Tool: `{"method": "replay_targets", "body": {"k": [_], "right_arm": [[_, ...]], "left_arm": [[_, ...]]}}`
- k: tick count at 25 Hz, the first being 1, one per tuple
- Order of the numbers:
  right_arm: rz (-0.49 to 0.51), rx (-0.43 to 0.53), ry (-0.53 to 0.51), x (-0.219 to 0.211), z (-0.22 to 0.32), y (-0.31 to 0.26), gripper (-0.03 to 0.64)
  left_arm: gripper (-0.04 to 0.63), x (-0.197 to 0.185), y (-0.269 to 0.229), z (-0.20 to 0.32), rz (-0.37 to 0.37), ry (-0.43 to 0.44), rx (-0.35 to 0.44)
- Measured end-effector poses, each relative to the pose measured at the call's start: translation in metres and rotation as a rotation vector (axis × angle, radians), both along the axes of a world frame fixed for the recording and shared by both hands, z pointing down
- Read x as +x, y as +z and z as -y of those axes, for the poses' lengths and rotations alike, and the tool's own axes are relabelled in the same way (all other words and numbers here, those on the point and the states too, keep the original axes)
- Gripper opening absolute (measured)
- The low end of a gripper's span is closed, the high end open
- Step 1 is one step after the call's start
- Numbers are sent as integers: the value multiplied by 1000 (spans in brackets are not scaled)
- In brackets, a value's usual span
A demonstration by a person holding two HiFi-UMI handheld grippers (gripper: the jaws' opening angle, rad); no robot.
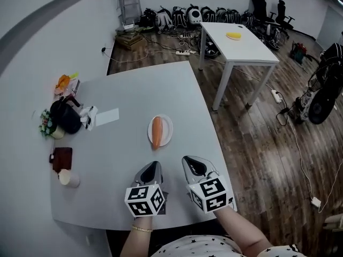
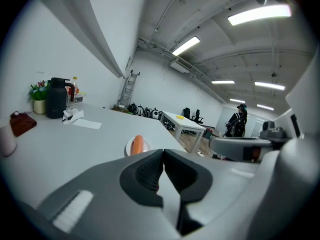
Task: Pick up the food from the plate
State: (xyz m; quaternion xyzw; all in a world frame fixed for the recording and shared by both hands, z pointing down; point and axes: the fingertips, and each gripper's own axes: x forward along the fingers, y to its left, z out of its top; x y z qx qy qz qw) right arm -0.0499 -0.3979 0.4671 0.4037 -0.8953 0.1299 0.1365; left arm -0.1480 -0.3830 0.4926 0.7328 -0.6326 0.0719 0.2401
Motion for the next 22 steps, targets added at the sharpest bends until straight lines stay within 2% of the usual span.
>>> {"method": "replay_targets", "body": {"k": [2,4,6,11,14,19,22], "right_arm": [[-6,-24,-3,0,17,10,0],[2,-49,0,-2,33,20,-2],[15,-70,6,-5,49,28,-2],[48,-118,13,-15,79,50,0],[54,-155,30,-18,91,65,-2],[59,-179,46,-22,105,79,-2],[63,-182,58,-22,111,82,-2]], "left_arm": [[11,-2,19,23,-2,5,-61],[91,-4,36,47,8,17,-107],[143,-11,52,74,29,19,-137],[200,-31,94,145,54,16,-264],[233,-37,114,179,113,41,-341],[247,-43,145,208,133,50,-451],[232,-43,153,211,172,59,-470]]}}
